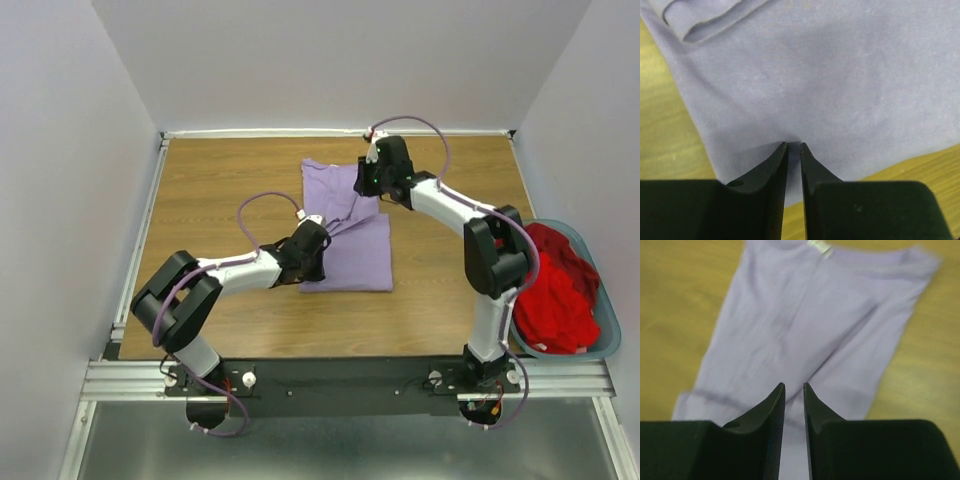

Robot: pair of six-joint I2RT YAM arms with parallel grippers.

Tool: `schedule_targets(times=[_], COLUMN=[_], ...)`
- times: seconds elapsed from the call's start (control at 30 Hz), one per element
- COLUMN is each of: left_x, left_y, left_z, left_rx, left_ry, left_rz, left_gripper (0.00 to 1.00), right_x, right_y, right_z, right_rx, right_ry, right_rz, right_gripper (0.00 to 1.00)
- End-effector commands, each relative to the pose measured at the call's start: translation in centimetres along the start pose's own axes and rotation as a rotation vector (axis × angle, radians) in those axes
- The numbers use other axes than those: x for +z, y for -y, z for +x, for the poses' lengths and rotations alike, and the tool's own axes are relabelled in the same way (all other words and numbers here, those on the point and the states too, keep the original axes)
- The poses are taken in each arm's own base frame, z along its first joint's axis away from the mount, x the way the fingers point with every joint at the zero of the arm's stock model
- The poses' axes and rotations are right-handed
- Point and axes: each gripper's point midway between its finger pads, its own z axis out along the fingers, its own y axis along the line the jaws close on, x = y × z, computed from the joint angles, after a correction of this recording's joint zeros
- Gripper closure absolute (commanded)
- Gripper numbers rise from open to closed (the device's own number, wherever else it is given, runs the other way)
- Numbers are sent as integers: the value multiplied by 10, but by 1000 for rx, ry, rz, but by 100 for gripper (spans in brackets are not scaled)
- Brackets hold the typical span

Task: Fold and stack the t-shirts
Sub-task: Fold the tshirt

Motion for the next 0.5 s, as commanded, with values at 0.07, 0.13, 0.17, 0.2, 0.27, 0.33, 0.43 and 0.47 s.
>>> schedule_targets(times=[0.07, 0.13, 0.17, 0.2, 0.27, 0.33, 0.43, 0.47], left_x=[-11, -13, -15, -15, -17, -17, -16, -15], left_y=[-16, -16, -16, -18, -18, -18, -19, -18], left_z=[40, 40, 40, 41, 40, 40, 41, 41], left_rx=[16, 14, 13, 12, 5, 0, 1, 1], left_ry=[-117, -111, -107, -107, -96, -96, -101, -101], left_rz=[-25, -23, -23, -28, -28, -28, -29, -29], left_gripper=[76, 76, 76, 76, 76, 76, 76, 76], right_x=[-58, -69, -71, -72, -72, -66, -59, -57], right_y=[-90, -112, -116, -118, -121, -121, -125, -127], right_z=[59, 71, 77, 84, 105, 122, 136, 139], right_rx=[56, 54, 57, 60, 69, 79, 91, 94], right_ry=[-131, -152, -162, -175, -211, -235, -257, -263], right_rz=[-395, -456, -468, -477, -481, -487, -517, -528], right_gripper=[73, 76, 76, 77, 79, 80, 82, 82])
